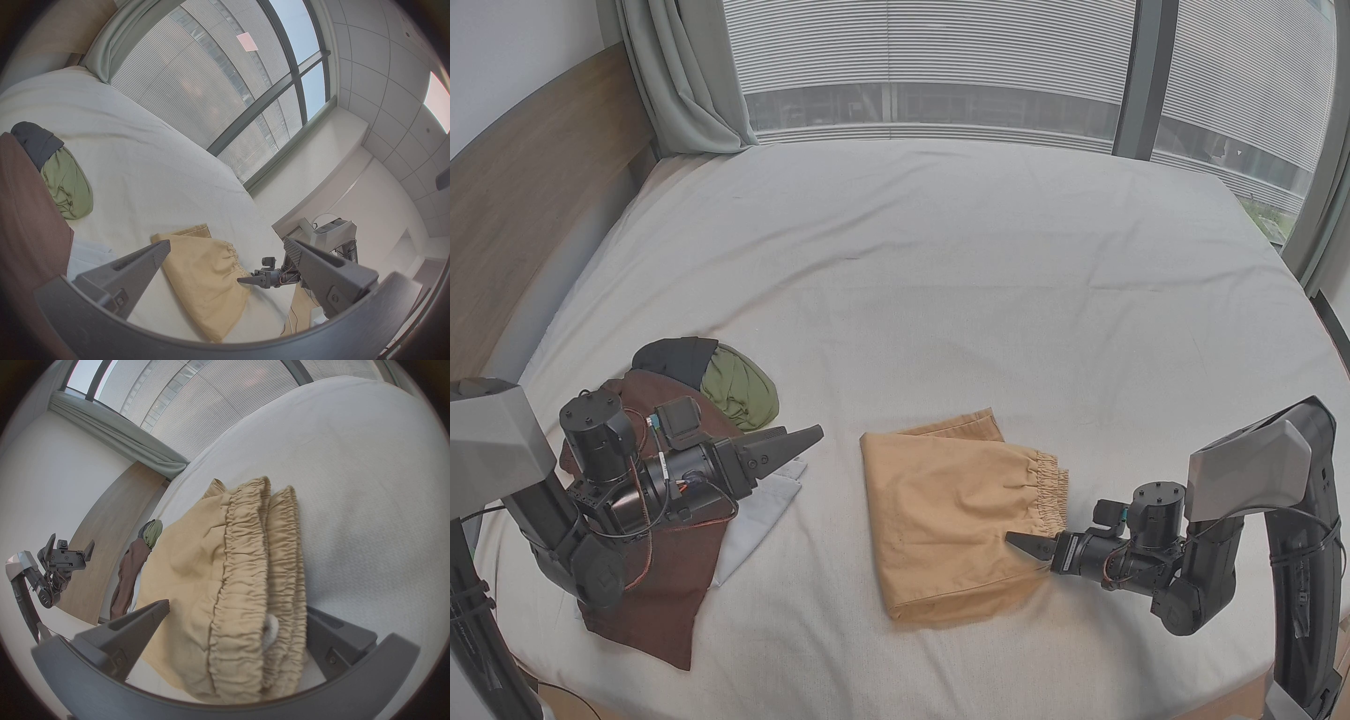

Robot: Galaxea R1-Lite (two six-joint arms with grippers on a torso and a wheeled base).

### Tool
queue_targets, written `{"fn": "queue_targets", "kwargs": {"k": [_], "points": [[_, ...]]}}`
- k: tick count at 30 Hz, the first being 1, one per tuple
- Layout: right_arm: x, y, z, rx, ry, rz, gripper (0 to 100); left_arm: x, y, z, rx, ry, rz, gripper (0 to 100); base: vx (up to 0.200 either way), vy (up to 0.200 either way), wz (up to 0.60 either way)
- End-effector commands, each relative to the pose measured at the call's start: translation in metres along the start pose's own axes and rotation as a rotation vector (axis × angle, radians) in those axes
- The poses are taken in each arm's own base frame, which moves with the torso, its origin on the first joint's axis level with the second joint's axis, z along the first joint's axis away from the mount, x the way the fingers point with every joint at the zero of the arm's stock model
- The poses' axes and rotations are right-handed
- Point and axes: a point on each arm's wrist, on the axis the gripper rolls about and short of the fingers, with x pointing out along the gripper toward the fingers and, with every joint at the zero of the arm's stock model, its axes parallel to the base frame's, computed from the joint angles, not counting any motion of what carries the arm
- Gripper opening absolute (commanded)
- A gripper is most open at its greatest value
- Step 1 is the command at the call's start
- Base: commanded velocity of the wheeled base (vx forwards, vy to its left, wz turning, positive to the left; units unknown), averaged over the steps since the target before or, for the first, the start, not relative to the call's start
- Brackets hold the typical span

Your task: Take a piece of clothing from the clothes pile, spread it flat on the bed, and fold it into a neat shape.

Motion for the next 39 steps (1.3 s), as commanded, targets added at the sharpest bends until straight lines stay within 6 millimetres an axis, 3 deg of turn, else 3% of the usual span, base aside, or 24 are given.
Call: {"fn": "queue_targets", "kwargs": {"k": [1, 34, 35, 39], "points": [[0.0084, -0.0002, -0.005, -0.002, 0.012, 0.006, 100, 0.0, 0.0001, 0.0004, 0.001, -0.001, 0.0, 100, 0.0, 0.0, 0.0], [0.0078, 0.0021, -0.0055, -0.005, 0.014, 0.011, 100, -0.001, 0.0011, 0.002, 0.006, -0.008, 0.005, 100, 0.0, 0.0, 0.0], [0.0076, 0.0017, -0.0053, -0.004, 0.013, 0.01, 0, -0.001, 0.0011, 0.002, 0.006, -0.008, 0.005, 100, 0.0, 0.0, 0.0], [0.0078, 0.0014, -0.0057, -0.004, 0.014, 0.009, 0, -0.001, 0.0011, 0.002, 0.006, -0.009, 0.006, 100, 0.0, 0.0, 0.0]]}}
